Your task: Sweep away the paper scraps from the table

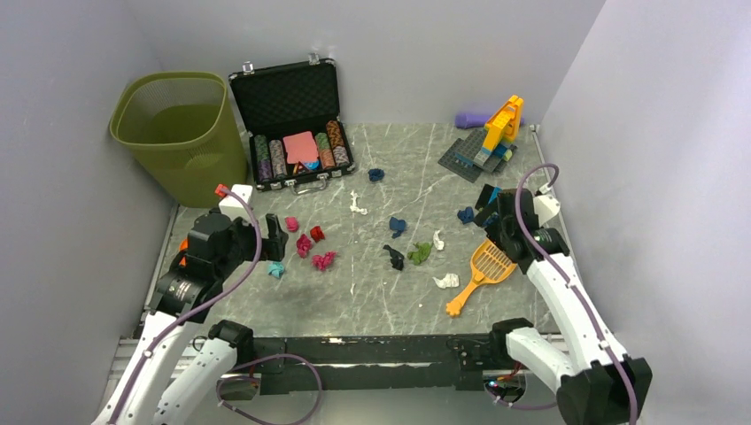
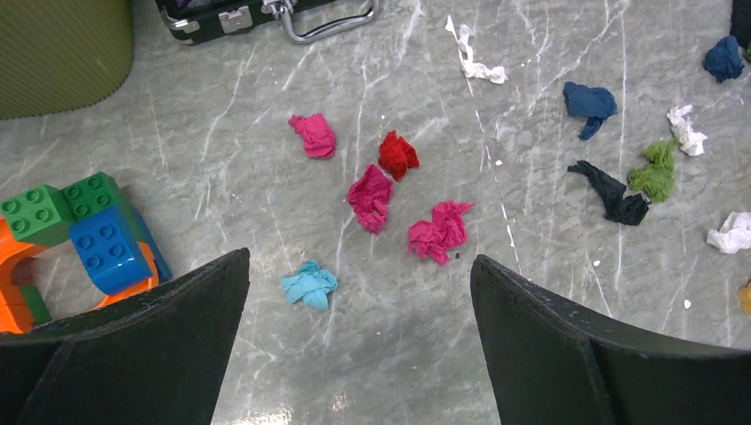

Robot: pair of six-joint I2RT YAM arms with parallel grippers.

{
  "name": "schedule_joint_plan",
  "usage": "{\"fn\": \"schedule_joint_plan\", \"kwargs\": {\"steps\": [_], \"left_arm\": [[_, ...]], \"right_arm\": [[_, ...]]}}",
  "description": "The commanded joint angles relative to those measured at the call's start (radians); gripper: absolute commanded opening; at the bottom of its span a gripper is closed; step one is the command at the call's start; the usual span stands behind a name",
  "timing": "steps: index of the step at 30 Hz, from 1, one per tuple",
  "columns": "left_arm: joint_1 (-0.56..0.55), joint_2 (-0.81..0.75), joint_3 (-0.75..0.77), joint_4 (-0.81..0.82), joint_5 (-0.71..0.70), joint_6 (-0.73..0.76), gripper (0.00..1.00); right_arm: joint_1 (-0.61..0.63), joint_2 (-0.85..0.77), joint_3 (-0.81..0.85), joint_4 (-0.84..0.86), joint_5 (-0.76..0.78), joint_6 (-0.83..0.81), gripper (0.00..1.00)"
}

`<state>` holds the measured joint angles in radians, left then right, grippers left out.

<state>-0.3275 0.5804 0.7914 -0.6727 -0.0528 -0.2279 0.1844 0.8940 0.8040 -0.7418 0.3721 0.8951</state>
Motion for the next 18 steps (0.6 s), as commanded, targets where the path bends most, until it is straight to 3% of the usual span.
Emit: {"fn": "schedule_joint_plan", "kwargs": {"steps": [1,5,12,15,18], "left_arm": [[-0.001,0.021,0.003,0.056,0.036,0.044,0.98],[0.001,-0.007,-0.032,0.113,0.079,0.041,0.98],[0.001,-0.005,-0.045,0.131,0.136,0.051,0.98],[0.001,0.014,-0.038,0.123,0.157,0.053,0.98],[0.001,0.011,-0.037,0.121,0.164,0.056,0.98]], "right_arm": [[-0.103,0.078,0.065,0.061,0.003,0.095,0.91],[-0.305,0.192,0.083,0.174,-0.138,0.124,0.87],[-0.431,0.470,0.236,0.146,-0.072,0.245,0.74],[-0.485,0.578,0.273,0.159,-0.091,0.295,0.63],[-0.520,0.650,0.295,0.178,-0.096,0.346,0.62]]}}
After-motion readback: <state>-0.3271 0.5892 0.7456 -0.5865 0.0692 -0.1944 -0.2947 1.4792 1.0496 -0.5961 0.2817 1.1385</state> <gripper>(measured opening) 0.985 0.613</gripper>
